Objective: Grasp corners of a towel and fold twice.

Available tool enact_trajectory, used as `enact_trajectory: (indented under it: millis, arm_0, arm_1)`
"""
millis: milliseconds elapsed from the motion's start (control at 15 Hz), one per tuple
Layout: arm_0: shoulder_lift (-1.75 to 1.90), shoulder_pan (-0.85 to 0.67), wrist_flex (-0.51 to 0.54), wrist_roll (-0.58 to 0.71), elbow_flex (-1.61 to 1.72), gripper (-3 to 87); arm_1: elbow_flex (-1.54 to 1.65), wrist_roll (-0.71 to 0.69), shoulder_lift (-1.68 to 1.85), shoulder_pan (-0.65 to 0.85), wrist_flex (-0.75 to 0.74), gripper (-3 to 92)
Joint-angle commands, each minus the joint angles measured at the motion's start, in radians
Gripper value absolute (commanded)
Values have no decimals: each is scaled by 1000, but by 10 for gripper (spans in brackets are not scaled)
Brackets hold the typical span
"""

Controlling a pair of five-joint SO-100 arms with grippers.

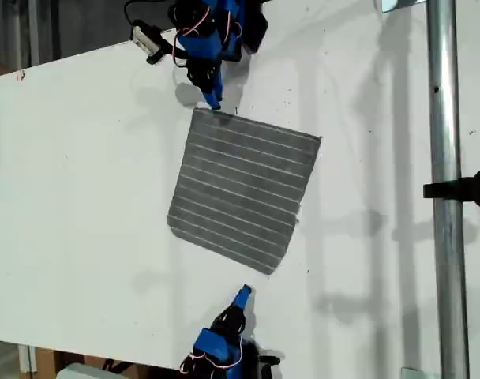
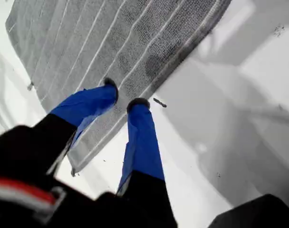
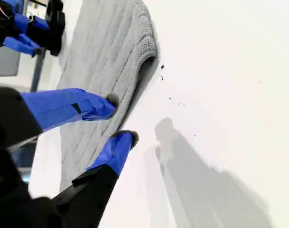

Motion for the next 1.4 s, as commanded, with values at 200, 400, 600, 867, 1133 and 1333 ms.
enact_trajectory:
  millis: [200,400,600,867,1133,1333]
  arm_0:
    - [6,29,6,-130,3,104]
    - [6,23,6,-853,3,105]
    - [6,-61,6,-798,3,1]
    - [5,-92,3,-664,2,-28]
    - [5,-110,3,-588,3,-28]
    - [5,-117,5,-548,3,-29]
  arm_1:
    - [-15,-14,2,0,8,104]
    - [-15,-11,2,57,8,104]
    - [-25,-9,2,63,12,104]
    - [-49,-137,3,-20,-301,-2]
    - [-354,-167,-512,-198,-449,-2]
    - [-721,-153,-980,-391,-328,-2]
